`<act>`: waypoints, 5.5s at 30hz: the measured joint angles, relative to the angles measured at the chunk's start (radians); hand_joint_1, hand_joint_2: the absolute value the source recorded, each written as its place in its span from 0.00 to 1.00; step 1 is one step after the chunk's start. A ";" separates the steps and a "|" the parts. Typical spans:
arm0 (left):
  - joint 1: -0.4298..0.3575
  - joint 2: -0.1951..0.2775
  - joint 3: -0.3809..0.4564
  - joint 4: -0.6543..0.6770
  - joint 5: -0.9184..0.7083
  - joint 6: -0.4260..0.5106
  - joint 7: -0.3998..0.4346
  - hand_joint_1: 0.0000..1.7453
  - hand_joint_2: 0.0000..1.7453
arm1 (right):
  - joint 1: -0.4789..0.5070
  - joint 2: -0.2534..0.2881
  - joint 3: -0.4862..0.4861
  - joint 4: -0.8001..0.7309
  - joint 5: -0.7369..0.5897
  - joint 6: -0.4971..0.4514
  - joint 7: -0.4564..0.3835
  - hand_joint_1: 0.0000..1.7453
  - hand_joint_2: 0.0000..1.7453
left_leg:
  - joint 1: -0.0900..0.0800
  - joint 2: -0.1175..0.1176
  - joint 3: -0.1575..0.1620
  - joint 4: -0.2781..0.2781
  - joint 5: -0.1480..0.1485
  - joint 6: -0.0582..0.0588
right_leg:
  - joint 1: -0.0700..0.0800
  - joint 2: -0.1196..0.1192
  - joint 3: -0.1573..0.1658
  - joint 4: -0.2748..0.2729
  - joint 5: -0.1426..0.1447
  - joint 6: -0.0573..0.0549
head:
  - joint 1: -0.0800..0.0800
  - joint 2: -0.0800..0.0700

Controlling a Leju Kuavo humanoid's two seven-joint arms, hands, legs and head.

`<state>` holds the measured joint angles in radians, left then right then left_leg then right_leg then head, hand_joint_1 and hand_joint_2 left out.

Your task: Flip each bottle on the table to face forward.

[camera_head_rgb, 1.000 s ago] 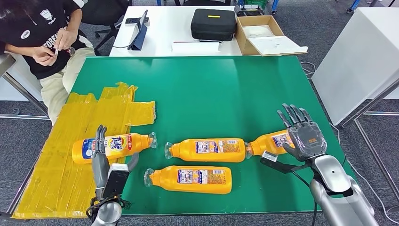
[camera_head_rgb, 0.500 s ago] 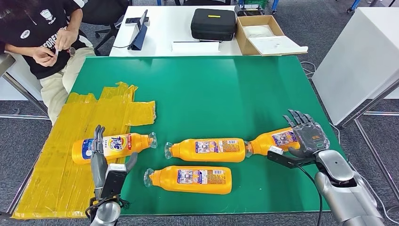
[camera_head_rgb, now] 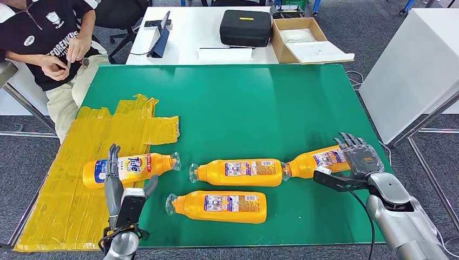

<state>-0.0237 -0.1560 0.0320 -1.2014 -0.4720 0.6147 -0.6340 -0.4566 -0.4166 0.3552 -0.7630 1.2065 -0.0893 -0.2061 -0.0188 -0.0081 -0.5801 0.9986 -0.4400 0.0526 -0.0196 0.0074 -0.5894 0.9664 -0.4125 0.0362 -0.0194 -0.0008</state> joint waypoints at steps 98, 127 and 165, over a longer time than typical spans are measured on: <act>-0.058 0.033 -0.029 0.197 0.177 0.056 -0.033 0.00 1.00 | -0.187 -0.048 0.387 0.172 -0.005 0.049 0.436 1.00 1.00 | 0.000 -0.001 0.011 0.000 0.001 0.002 | 0.000 -0.001 0.014 -0.002 0.002 0.002 | 0.000 0.000; 0.017 -0.024 0.102 0.097 0.074 -0.015 0.003 0.00 1.00 | 0.151 0.272 -0.083 -0.392 -0.100 -0.561 0.185 1.00 1.00 | 0.000 -0.002 0.003 0.000 0.002 0.002 | 0.000 -0.002 0.003 -0.001 0.002 0.002 | 0.000 0.000; -0.132 -0.014 -0.339 -0.153 0.216 -0.462 0.155 0.00 1.00 | 0.237 0.607 0.050 -0.413 -0.861 -0.161 -0.369 1.00 1.00 | 0.001 -0.001 0.001 -0.001 0.002 0.001 | 0.000 -0.002 0.002 -0.001 0.002 0.002 | 0.000 0.000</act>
<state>-0.1559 -0.1704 -0.3068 -1.3548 -0.2559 0.1525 -0.4792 -0.2194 0.1905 0.4053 -1.1762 0.3454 -0.2501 -0.5746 -0.0181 -0.0096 -0.5790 0.9981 -0.4375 0.0535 -0.0193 0.0052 -0.5873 0.9654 -0.4109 0.0384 -0.0190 -0.0007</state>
